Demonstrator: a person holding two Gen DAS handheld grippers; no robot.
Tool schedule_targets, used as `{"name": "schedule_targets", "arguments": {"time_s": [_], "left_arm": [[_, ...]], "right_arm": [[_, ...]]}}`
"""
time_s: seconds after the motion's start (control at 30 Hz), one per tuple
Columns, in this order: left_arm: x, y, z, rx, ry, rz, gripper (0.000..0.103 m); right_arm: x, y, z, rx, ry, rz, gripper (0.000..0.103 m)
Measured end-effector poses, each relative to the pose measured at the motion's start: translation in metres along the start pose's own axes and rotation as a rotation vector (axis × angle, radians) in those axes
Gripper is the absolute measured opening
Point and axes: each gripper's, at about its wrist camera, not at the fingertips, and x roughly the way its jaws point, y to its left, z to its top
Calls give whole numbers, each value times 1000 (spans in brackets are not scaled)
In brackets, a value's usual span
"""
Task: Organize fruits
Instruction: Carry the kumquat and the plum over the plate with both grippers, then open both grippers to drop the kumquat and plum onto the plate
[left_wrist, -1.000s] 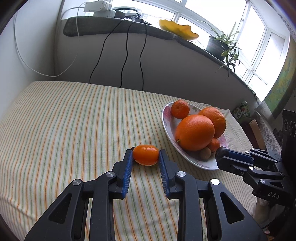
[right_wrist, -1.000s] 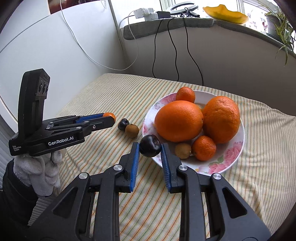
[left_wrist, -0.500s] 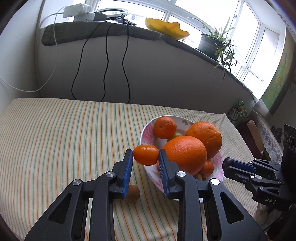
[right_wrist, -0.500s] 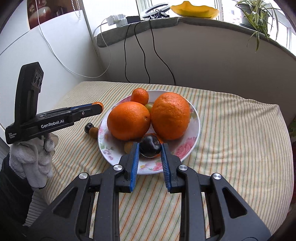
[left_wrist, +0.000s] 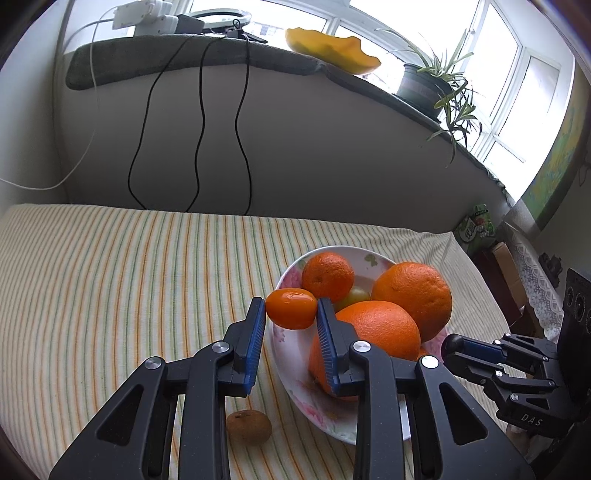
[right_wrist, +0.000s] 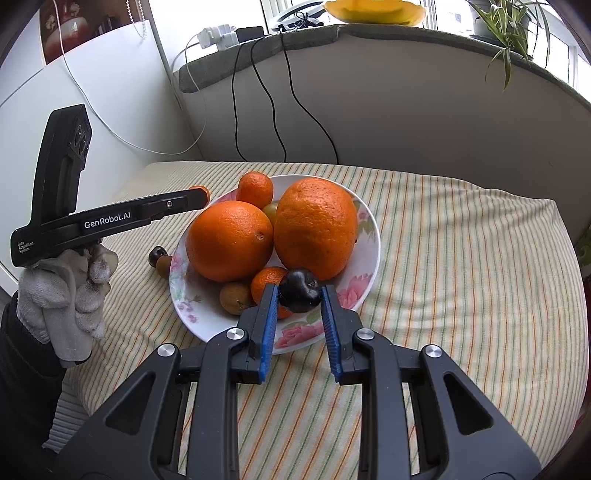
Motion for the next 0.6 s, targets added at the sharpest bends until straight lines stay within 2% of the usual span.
{"name": "schedule_targets", "arguments": {"time_s": [0.57, 0.6], "left_arm": [[1, -3, 3, 1, 2, -10, 27], [1, -4, 4, 3, 2, -11, 31]], "right_arm": [[2, 3, 0, -14, 0, 9, 26], [2, 4, -1, -17, 1, 9, 27]]}}
